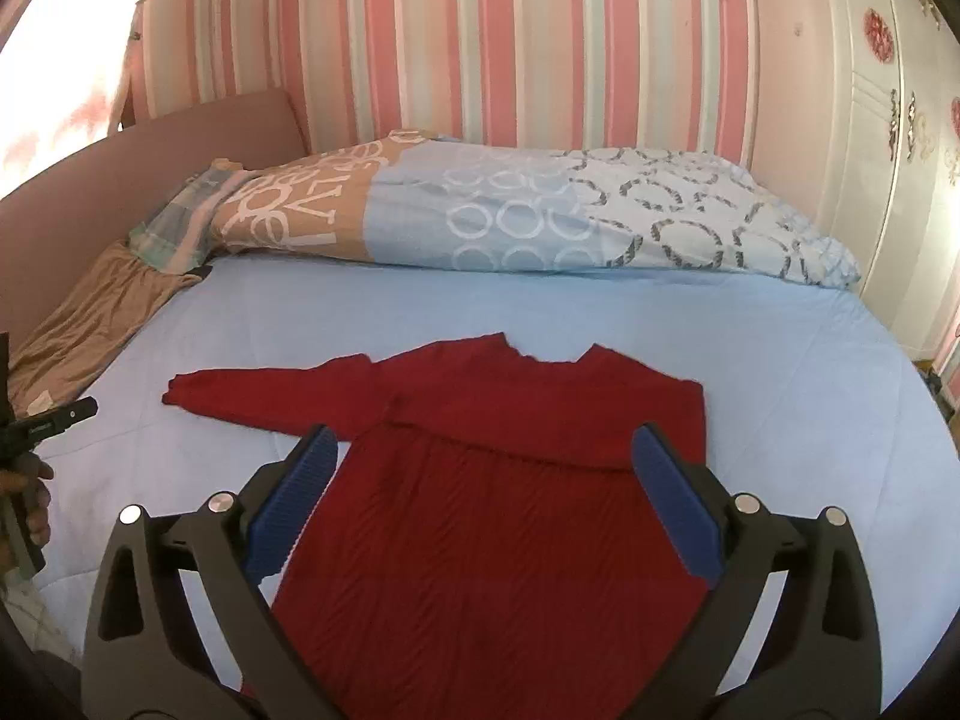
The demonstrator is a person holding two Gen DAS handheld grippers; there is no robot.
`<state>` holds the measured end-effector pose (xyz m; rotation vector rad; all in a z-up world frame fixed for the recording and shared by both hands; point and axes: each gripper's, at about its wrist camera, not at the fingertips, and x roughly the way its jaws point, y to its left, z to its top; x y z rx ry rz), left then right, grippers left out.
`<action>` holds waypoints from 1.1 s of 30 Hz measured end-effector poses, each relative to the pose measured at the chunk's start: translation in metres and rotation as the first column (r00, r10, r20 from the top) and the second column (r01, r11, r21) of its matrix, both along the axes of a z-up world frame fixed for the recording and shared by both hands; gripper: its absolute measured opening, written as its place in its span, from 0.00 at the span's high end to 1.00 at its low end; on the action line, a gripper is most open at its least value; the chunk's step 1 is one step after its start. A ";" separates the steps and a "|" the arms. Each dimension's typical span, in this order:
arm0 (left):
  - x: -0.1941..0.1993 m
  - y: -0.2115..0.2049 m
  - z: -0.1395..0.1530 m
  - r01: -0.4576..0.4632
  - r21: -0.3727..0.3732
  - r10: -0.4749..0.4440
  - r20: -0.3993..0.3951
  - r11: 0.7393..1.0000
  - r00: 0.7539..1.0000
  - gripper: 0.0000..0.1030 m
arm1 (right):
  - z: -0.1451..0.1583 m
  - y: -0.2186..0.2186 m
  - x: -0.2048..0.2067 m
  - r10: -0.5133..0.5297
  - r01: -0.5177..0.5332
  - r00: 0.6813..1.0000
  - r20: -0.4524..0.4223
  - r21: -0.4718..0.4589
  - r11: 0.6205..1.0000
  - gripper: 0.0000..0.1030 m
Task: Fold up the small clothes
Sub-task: 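Open the right gripper to release the sleeve and withdraw, then move the left gripper to the other sleeve cuff and close on it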
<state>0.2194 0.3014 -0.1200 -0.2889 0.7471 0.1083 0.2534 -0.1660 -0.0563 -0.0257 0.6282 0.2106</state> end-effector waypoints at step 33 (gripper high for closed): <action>0.144 0.090 -0.124 0.008 0.166 0.015 -0.137 0.986 0.990 0.18 | -0.107 0.014 0.099 -0.010 0.006 0.996 -0.088 -0.040 0.999 0.03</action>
